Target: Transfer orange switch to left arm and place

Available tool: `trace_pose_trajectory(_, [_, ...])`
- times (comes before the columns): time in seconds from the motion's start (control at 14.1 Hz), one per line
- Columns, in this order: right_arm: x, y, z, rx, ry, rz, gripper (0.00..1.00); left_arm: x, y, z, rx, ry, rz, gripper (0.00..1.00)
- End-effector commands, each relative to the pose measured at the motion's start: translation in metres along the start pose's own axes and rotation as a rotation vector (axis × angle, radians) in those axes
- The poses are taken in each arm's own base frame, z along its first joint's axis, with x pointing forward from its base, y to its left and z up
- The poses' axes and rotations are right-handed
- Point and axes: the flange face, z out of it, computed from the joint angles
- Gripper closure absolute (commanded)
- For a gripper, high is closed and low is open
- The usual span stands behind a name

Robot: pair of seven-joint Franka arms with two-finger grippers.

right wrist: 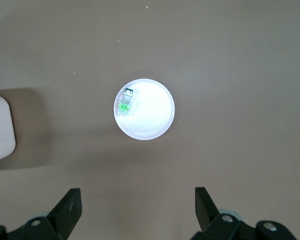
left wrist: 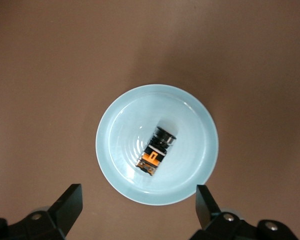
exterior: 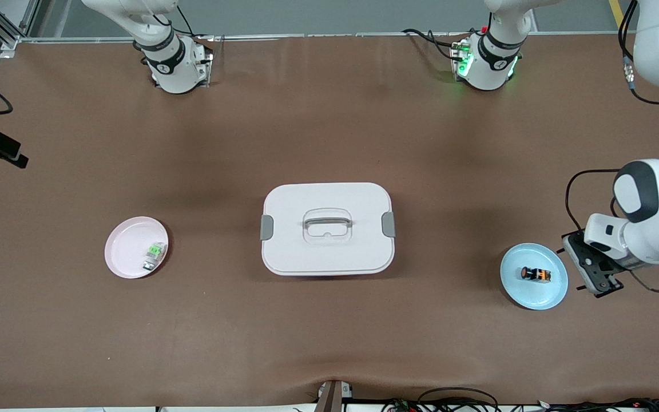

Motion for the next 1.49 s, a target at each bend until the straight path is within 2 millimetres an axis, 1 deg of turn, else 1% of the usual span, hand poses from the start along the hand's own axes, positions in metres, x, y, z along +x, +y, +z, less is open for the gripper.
trace_pose_trajectory(0.0, [-0.008,-0.001,0.003,0.016,0.002,-0.002,0.00,0.009,0.020,-0.040,-0.016,-0.005,-0.169,0.00])
trace_pose_trajectory(0.07, [-0.009,-0.001,0.003,0.016,-0.001,-0.001,0.00,0.011,0.023,-0.052,-0.015,-0.003,-0.215,0.00])
trace_pose_trajectory(0.14, [-0.010,-0.002,0.003,0.016,-0.009,-0.002,0.00,0.010,0.026,-0.059,-0.020,-0.009,-0.263,0.00])
trace_pose_trajectory(0.21, [-0.010,-0.002,0.003,0.016,-0.010,-0.004,0.00,0.010,0.031,-0.071,-0.022,-0.017,-0.326,0.00])
trace_pose_trajectory(0.36, [-0.010,-0.002,0.004,0.017,-0.014,-0.004,0.00,0.010,0.038,-0.087,-0.024,-0.026,-0.476,0.00])
trace_pose_trajectory(0.43, [-0.010,-0.001,0.004,0.017,-0.014,-0.002,0.00,0.015,0.044,-0.093,-0.036,-0.037,-0.535,0.00])
trace_pose_trajectory(0.5, [-0.010,-0.001,0.004,0.017,-0.014,-0.002,0.00,0.025,0.051,-0.101,-0.041,-0.041,-0.591,0.00])
trace_pose_trajectory(0.57, [-0.010,-0.002,0.004,0.017,-0.014,-0.004,0.00,0.034,0.057,-0.111,-0.030,-0.036,-0.669,0.00])
trace_pose_trajectory(0.64, [-0.011,-0.002,0.004,0.017,-0.018,-0.004,0.00,0.039,0.063,-0.122,-0.021,-0.034,-0.738,0.00])
trace_pose_trajectory(0.78, [-0.011,-0.003,0.005,0.017,-0.024,-0.005,0.00,0.041,0.067,-0.138,-0.021,-0.049,-0.848,0.00])
trace_pose_trajectory(0.92, [-0.012,-0.004,0.005,0.017,-0.027,-0.005,0.00,0.040,0.078,-0.157,-0.023,-0.076,-0.917,0.00])
trace_pose_trajectory(1.07, [-0.012,-0.005,0.005,0.019,-0.028,-0.007,0.00,0.043,0.087,-0.174,-0.017,-0.084,-0.990,0.00])
trace_pose_trajectory(1.14, [-0.012,-0.005,0.005,0.019,-0.028,-0.004,0.00,0.054,0.096,-0.181,-0.019,-0.087,-1.038,0.00])
trace_pose_trajectory(1.21, [-0.012,-0.006,0.004,0.023,-0.029,-0.002,0.00,0.071,0.109,-0.188,-0.022,-0.091,-1.092,0.00])
trace_pose_trajectory(1.35, [-0.014,-0.009,0.002,0.028,-0.027,-0.004,0.00,0.099,0.126,-0.202,-0.024,-0.113,-1.261,0.00])
trace_pose_trajectory(1.42, [-0.014,-0.009,0.002,0.028,-0.027,-0.003,0.00,0.107,0.133,-0.206,-0.025,-0.121,-1.301,0.00])
